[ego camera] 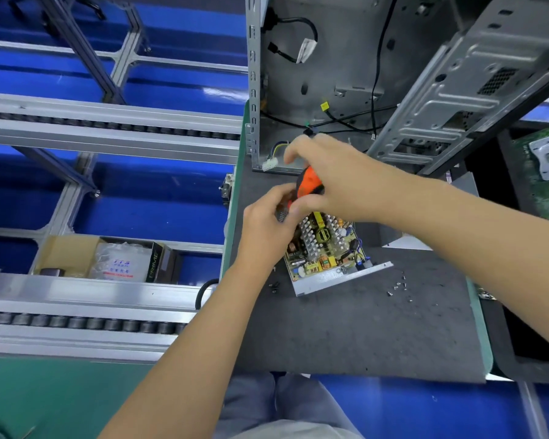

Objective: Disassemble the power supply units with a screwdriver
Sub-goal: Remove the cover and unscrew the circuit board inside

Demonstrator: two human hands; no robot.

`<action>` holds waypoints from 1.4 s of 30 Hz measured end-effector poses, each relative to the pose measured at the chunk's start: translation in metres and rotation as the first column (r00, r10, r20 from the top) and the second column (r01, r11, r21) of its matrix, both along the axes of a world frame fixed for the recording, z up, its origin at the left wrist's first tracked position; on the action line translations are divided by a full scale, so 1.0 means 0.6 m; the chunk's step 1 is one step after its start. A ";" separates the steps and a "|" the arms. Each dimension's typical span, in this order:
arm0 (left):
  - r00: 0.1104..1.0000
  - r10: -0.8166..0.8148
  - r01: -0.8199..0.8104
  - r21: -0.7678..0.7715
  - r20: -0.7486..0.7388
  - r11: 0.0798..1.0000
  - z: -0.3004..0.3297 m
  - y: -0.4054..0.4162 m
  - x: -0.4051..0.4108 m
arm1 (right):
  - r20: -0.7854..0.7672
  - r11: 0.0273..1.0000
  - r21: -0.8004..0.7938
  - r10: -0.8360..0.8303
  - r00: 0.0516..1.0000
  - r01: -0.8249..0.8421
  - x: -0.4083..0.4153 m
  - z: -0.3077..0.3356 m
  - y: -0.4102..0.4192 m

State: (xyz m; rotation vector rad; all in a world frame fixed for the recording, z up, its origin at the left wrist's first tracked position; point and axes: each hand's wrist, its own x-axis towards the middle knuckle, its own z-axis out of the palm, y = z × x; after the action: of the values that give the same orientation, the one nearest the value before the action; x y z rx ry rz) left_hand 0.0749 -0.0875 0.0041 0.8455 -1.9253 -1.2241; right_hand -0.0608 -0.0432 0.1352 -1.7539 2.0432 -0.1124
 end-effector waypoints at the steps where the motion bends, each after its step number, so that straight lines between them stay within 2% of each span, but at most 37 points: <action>1: 1.000 0.003 -0.003 0.009 0.014 1.000 0.007 -0.002 -0.007 | -0.078 0.999 -0.003 -0.048 0.996 0.048 0.000 -0.005 0.001; 3: 1.000 -0.015 0.014 0.037 0.020 0.999 0.015 -0.002 -0.020 | -0.372 0.998 -0.057 -0.057 0.926 0.039 0.005 -0.012 0.000; 4: 0.999 -0.022 0.021 0.043 0.024 0.999 0.015 -0.001 -0.021 | -0.414 0.997 -0.077 -0.022 0.910 -0.011 0.007 -0.012 0.000; 5: 0.999 -0.029 0.029 0.026 0.028 0.999 0.015 0.002 -0.018 | -0.361 0.995 -0.079 0.031 0.932 -0.064 0.007 -0.014 0.000; 7: 0.999 -0.040 0.041 -0.065 0.002 0.997 0.003 0.007 -0.006 | -0.160 0.990 -0.058 0.119 0.980 -0.130 0.006 -0.011 0.003; 9: 1.000 0.003 -0.005 -0.098 -0.018 0.995 -0.006 0.010 0.000 | -0.078 0.995 -0.032 0.090 0.993 -0.092 0.007 -0.009 0.006; 10: 0.999 0.029 -0.031 -0.081 -0.017 0.996 -0.004 0.011 -0.004 | -0.124 0.999 -0.018 0.048 0.991 -0.051 0.011 -0.010 0.008; 12: 0.998 0.062 -0.063 -0.039 -0.027 0.997 0.000 0.011 -0.015 | -0.366 1.000 0.002 0.001 0.930 0.000 0.022 -0.012 0.005; 13: 0.997 0.062 -0.063 -0.016 -0.036 0.998 0.000 0.013 -0.020 | -0.468 1.000 -0.010 0.019 0.884 -0.027 0.024 -0.013 0.003; 14: 0.998 0.051 -0.051 0.015 -0.044 0.999 0.000 0.016 -0.020 | -0.492 0.996 -0.034 0.059 0.868 -0.087 0.024 -0.013 0.002; 17: 0.999 0.017 -0.015 0.054 -0.035 0.998 -0.010 0.019 -0.008 | -0.318 0.969 -0.034 0.222 0.922 -0.245 0.016 -0.009 0.005; 18: 0.999 0.020 -0.019 0.035 -0.033 0.999 -0.015 0.020 -0.004 | -0.241 0.974 -0.017 0.216 0.946 -0.227 0.013 -0.007 0.007; 20: 0.999 0.045 -0.045 0.044 -0.015 0.998 -0.021 0.022 -0.002 | -0.131 0.995 0.032 0.101 0.986 -0.098 0.012 -0.004 0.006; 21: 0.998 0.062 -0.062 0.067 0.003 0.996 -0.018 0.023 -0.005 | -0.173 0.998 0.048 0.039 0.984 -0.031 0.017 -0.006 0.006; 23: 0.997 0.078 -0.080 0.087 0.028 0.993 -0.013 0.023 -0.012 | -0.407 0.999 0.035 -0.005 0.913 0.021 0.025 -0.011 0.005; 25: 0.999 0.052 -0.051 0.107 -0.003 0.993 -0.016 0.022 -0.006 | -0.521 0.993 -0.055 0.061 0.851 -0.104 0.027 -0.015 0.005; 27: 0.999 0.044 -0.040 0.155 -0.023 0.987 -0.031 0.020 0.015 | -0.396 0.970 -0.109 0.158 0.904 -0.218 0.019 -0.015 0.005; 29: 0.998 0.058 -0.060 0.239 0.018 0.969 -0.056 0.022 0.042 | -0.168 0.979 -0.073 0.177 0.970 -0.191 0.008 -0.012 0.002; 31: 0.993 0.061 -0.089 0.304 0.102 0.949 -0.080 0.027 0.064 | -0.079 0.994 -0.012 0.103 0.992 -0.104 0.006 -0.010 0.001; 32: 0.989 0.057 -0.099 0.321 0.138 0.942 -0.090 0.030 0.071 | -0.139 0.998 0.018 0.059 0.989 -0.057 0.006 -0.010 -0.001; 33: 0.985 0.055 -0.107 0.332 0.162 0.937 -0.098 0.031 0.077 | -0.280 0.998 0.029 0.055 0.958 -0.049 0.008 -0.008 -0.003; 34: 0.982 0.050 -0.110 0.336 0.180 0.935 -0.103 0.032 0.081 | -0.441 0.996 0.035 0.093 0.893 -0.086 0.011 -0.005 -0.004; 35: 0.980 0.043 -0.107 0.334 0.194 0.936 -0.107 0.032 0.082 | -0.506 0.988 0.018 0.143 0.851 -0.156 0.013 -0.005 -0.002; 37: 0.978 0.038 -0.104 0.319 0.205 0.942 -0.109 0.029 0.080 | -0.378 0.971 -0.031 0.208 0.902 -0.237 0.013 -0.005 0.002; 39: 0.976 0.055 -0.117 0.294 0.211 0.949 -0.111 0.026 0.076 | -0.231 0.985 0.003 0.168 0.958 -0.172 0.015 -0.001 0.002; 40: 0.974 0.066 -0.124 0.266 0.215 0.956 -0.109 0.025 0.075 | -0.278 0.992 0.047 0.127 0.952 -0.118 0.016 0.000 0.000; 42: 0.968 0.085 -0.129 0.179 0.237 0.975 -0.106 0.024 0.074 | -0.517 0.991 0.039 0.127 0.846 -0.125 0.017 -0.004 0.000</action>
State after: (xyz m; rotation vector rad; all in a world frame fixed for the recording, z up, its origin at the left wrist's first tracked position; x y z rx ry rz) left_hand 0.1190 -0.0728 -0.0596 1.2237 -1.9288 -1.3106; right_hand -0.0508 -0.0433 0.1325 -2.0779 2.2632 0.4588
